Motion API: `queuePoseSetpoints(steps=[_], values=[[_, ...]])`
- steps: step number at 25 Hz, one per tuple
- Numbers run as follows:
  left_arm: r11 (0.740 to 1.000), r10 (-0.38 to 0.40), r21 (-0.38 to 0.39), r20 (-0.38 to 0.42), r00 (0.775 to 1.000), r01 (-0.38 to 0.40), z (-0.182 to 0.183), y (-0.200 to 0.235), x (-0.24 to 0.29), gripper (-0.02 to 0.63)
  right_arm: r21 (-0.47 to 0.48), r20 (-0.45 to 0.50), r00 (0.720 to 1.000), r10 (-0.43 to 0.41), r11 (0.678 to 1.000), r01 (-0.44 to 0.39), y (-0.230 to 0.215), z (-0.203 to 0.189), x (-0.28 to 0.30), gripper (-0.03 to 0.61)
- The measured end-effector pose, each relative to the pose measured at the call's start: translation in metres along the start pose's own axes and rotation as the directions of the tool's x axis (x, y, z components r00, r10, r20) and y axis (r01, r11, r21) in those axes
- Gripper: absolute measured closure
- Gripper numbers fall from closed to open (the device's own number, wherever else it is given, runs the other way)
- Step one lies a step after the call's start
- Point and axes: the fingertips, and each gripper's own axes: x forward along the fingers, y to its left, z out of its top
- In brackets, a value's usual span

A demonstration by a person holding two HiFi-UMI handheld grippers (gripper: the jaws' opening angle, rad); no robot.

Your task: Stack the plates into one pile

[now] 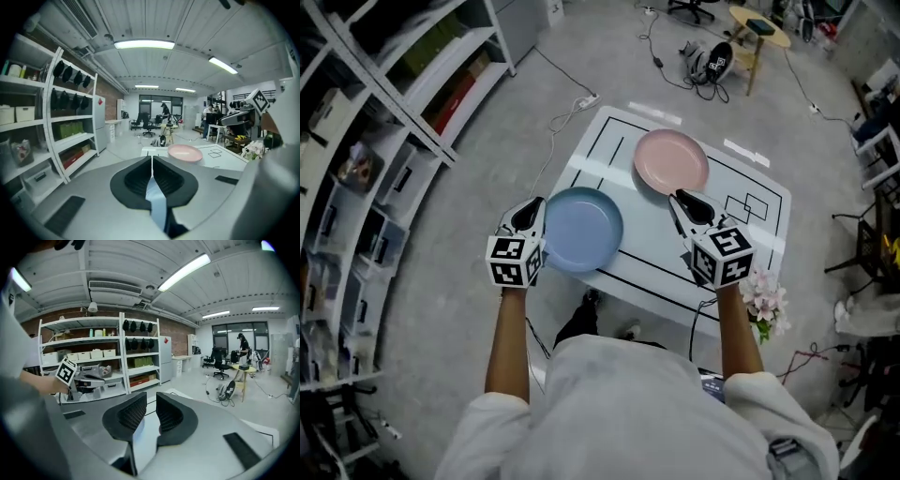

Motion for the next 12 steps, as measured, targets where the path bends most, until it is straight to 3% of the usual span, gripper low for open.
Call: queuePoseSetpoints(steps=[6,10,12], values=[[0.990,0.114,-0.068,-0.139,0.984,-0.125,-0.080,0.039,-0.025,0.591,-0.001,-0.111,0.991,0.078,0.997,-0.078,0.033,-0.038,0.066,0.449],[0.983,0.104,-0.126,-0.221,0.970,-0.134,-0.125,0.046,-0.017,0.481,0.025,-0.215,0.968,0.126,0.992,-0.124,0.048,-0.077,0.106,0.417],[0.977,0.097,-0.160,-0.245,0.965,-0.139,-0.141,0.050,-0.014,0.476,0.042,-0.270,0.951,0.151,0.989,-0.145,0.056,-0.101,0.123,0.405]])
